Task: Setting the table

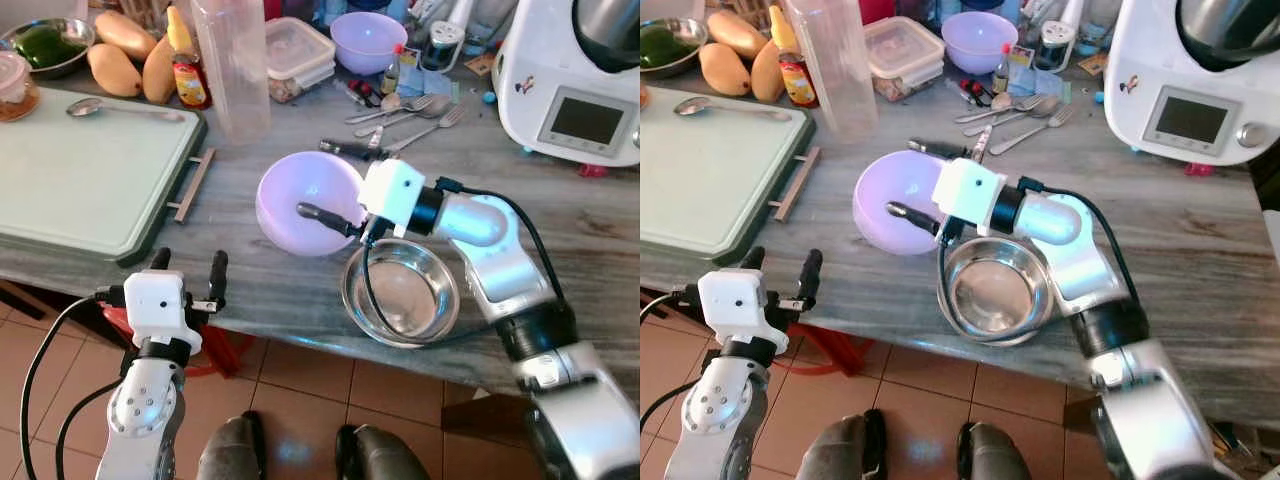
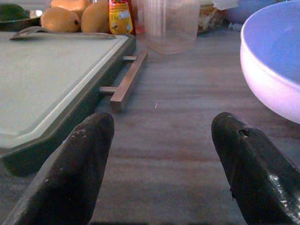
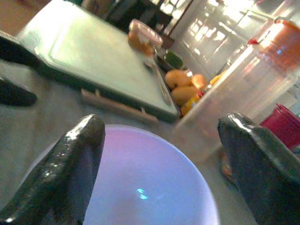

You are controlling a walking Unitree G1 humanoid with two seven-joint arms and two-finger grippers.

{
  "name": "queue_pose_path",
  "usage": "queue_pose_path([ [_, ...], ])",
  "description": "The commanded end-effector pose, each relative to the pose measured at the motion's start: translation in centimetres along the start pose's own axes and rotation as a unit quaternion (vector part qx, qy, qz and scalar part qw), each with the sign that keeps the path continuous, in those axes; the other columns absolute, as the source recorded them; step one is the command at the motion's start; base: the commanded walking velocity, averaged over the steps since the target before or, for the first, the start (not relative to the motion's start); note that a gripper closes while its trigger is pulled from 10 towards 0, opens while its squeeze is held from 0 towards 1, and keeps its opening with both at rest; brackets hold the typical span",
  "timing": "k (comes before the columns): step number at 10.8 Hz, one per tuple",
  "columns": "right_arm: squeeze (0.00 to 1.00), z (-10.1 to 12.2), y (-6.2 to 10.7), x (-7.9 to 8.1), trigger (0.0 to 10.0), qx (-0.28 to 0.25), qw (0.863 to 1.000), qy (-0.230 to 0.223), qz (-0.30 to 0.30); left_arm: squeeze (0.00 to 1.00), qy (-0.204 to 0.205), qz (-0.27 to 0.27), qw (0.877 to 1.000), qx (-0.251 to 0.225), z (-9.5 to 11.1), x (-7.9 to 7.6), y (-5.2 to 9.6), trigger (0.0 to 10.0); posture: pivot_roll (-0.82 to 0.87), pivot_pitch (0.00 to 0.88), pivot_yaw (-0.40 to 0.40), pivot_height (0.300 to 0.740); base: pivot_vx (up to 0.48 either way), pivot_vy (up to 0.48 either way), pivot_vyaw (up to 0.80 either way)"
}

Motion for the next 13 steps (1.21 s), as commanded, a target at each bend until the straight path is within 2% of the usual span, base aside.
queue_pose_path([
  [1, 1.00, 0.3, 0.3, 0.1, 10.0, -0.002, 1.000, -0.014, -0.011, 0.00, 0.000, 0.003, 1.000, 0.006, -0.3, 0.1, 0.1, 10.0, 0.02, 0.172, -0.037, 0.740, 0.000, 0.000, 0.00],
  [2, 1.00, 0.4, 0.6, 0.5, 10.0, 0.002, 1.000, -0.024, -0.017, 0.00, 0.000, 0.002, 1.000, 0.006, -0.3, 0.1, 0.0, 10.0, 0.02, 0.171, -0.036, 0.740, 0.000, 0.000, 0.00],
  [3, 1.00, 0.2, 1.3, 0.6, 10.0, 0.021, 0.997, -0.045, -0.054, 0.00, 0.001, 0.001, 1.000, 0.005, -0.3, 0.1, 0.0, 10.0, 0.01, 0.169, -0.038, 0.740, 0.000, 0.000, 0.00],
  [4, 1.00, -0.4, 2.6, 0.7, 10.0, 0.060, 0.988, -0.071, -0.126, 0.00, 0.000, 0.002, 1.000, 0.004, -0.3, 0.2, -0.1, 10.0, 0.01, 0.171, -0.039, 0.740, 0.000, 0.000, 0.00],
  [6, 1.00, -1.2, 4.4, 1.5, 10.0, 0.107, 0.972, -0.099, -0.187, 0.00, -0.001, 0.005, 1.000, 0.004, -0.2, 0.5, -0.2, 10.0, 0.01, 0.173, -0.032, 0.740, 0.000, 0.000, 0.00],
  [7, 1.00, -1.5, 4.9, 1.7, 10.0, 0.126, 0.959, -0.129, -0.217, 0.00, -0.002, 0.002, 1.000, 0.004, -0.2, 0.5, -0.2, 10.0, 0.01, 0.173, -0.028, 0.740, 0.000, 0.000, 0.00],
  [9, 1.00, -1.8, 5.3, 2.8, 10.0, 0.155, 0.934, -0.197, -0.253, 0.00, -0.006, -0.001, 1.000, 0.003, -0.1, 0.7, -0.5, 10.0, 0.01, 0.173, -0.027, 0.740, 0.000, 0.000, 0.00],
  [10, 1.00, -1.5, 5.4, 3.8, 10.0, 0.162, 0.932, -0.210, -0.248, 0.00, -0.006, 0.000, 1.000, 0.003, -0.1, 0.8, -0.5, 10.0, 0.01, 0.175, -0.026, 0.740, 0.000, 0.000, 0.00],
  [11, 1.00, -1.4, 5.7, 5.1, 10.0, 0.175, 0.923, -0.241, -0.244, 0.00, -0.006, -0.001, 1.000, 0.004, -0.1, 0.8, -0.5, 10.0, 0.01, 0.176, -0.025, 0.740, 0.000, 0.000, 0.00],
  [12, 0.95, -0.9, 5.8, 5.8, 10.0, 0.176, 0.925, -0.244, -0.234, 0.00, -0.006, -0.002, 1.000, 0.005, -0.1, 0.8, -0.5, 10.0, 0.01, 0.175, -0.023, 0.740, 0.000, 0.000, 0.00],
  [13, 0.84, -0.9, 5.8, 6.1, 10.0, 0.181, 0.921, -0.255, -0.232, 0.00, -0.006, -0.003, 1.000, 0.005, -0.2, 0.8, -0.5, 10.0, 0.00, 0.173, -0.023, 0.740, 0.000, 0.000, 0.00],
])
Point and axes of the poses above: a point about 5 cm out from each wrist's last joint towards the gripper, its own y axis pointing back from the gripper into the wrist, its own z axis along the axis of the wrist's last joint, x = y × z, the point moved 3 cm from there along -y, pointing out of the wrist towards the gripper, and after that the axes turned 12 degrees about y, right-handed, at the moved point
